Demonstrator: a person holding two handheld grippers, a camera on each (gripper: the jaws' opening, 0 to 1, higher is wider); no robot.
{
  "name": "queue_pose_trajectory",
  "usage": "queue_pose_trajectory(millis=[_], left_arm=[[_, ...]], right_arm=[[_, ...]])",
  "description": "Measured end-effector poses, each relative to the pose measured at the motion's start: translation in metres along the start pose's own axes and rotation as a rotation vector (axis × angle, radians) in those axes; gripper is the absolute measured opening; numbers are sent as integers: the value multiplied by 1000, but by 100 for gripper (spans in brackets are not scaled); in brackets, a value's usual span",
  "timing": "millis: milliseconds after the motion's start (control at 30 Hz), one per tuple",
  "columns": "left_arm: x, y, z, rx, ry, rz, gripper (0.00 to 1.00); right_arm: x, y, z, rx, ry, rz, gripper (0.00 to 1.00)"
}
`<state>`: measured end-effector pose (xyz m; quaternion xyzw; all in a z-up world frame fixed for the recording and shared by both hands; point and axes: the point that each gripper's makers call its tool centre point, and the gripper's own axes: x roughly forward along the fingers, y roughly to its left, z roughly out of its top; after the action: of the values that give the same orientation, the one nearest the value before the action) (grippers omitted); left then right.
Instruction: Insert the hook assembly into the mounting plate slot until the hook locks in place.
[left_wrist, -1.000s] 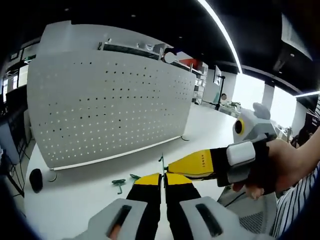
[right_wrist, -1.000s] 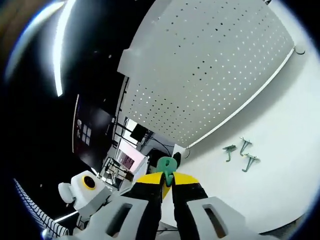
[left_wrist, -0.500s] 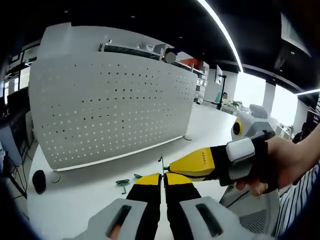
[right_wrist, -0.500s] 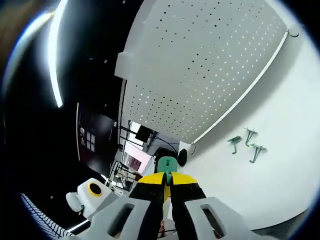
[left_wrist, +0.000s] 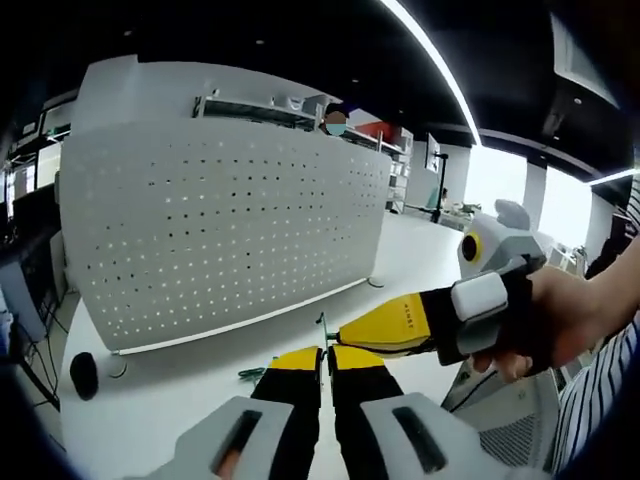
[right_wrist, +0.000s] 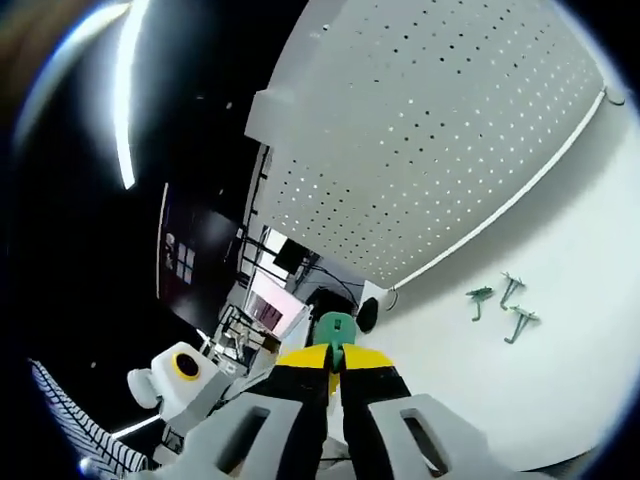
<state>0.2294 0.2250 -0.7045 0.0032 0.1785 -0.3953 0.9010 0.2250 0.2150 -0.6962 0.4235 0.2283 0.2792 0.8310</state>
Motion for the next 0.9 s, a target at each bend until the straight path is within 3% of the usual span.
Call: queue_pose_trajectory(millis=[167,267,333,467,500,533,600,700,900], left_arm=[[-5,6,5,-41,-25,5,4],[-8,9,0,66,15,8,7],[-10,6,1,59,-3,-1,8],[-12,7,-1,16,-6,-15,20],[-11,5,1,4,-31,-24,23],[-11,2,6,-62,-82,-47,27],[-12,2,6,-124,-94,-64,32],[-13,8,-3,-74,-56,-38,37],[-16,11,-9,-103,-58,-44,56]], right_arm=[[5,8,0,-119,34,-8,0],[8,14,2,-232,40,-8,0],[10,18,1,-311,63,-8,0],[12,23,1,-448,75,-11,0],[12,24,1,-479,77,-12,0],[12,24,1,-496,75,-15,0],[11,23,1,-521,71,-21,0],[8,21,4,-569,55,-42,0],[7,20,13,-670,24,-76,0]])
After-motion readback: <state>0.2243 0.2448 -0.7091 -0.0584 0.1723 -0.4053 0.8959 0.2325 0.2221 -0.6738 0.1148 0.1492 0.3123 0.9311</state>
